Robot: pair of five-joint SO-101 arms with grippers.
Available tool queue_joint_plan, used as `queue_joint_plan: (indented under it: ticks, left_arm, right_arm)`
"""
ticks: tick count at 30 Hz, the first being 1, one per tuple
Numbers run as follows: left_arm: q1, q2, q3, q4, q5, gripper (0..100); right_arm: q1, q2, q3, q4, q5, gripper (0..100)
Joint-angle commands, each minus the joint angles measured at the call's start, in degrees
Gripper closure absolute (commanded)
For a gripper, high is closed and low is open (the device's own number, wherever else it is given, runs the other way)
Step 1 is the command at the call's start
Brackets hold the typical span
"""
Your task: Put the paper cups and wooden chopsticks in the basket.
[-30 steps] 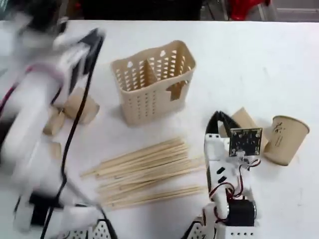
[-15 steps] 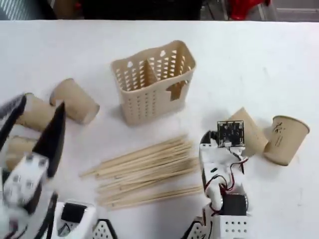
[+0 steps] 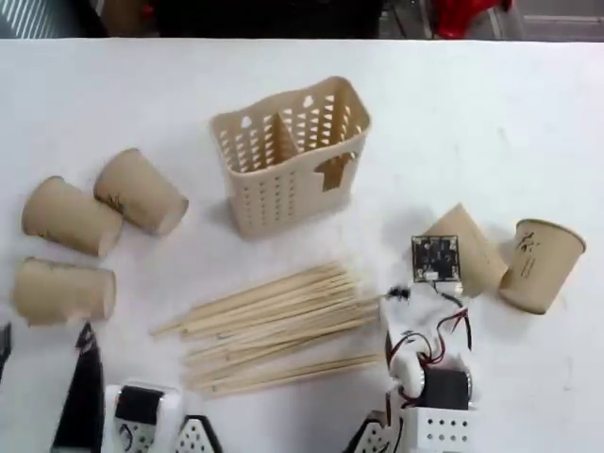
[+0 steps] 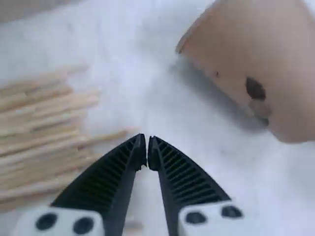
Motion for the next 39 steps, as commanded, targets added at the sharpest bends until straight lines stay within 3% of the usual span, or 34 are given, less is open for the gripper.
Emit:
queue_joint_plan:
  ticks: [1,4,8,17,22,39]
  left_arm:
    - [1.89,-1.19,0.62,-7.03,-0.09,82]
    - [2.07,-1.36,0.44,-14.24,-0.09,86]
    - [2.07,-1.36,-0.26,-16.44,-0.18,89]
    - [2.24,-1.27,-10.46,-16.18,-4.22,89]
    - [2.42,-1.27,-10.64,-16.18,-7.12,89]
    - [2.33,-1.27,-10.11,-12.48,-6.68,89]
  right_arm:
    - [0.4,-0.4,0.44,3.65,0.35,98.1]
    - [0.48,-0.4,0.44,4.18,0.35,98.1]
    - [0.48,-0.4,0.44,4.18,0.35,98.1]
    - [0.48,-0.4,0.44,4.18,0.35,98.1]
    - [0.48,-0.4,0.44,4.18,0.35,98.1]
    - [0.48,-0.4,0.44,4.18,0.35,98.1]
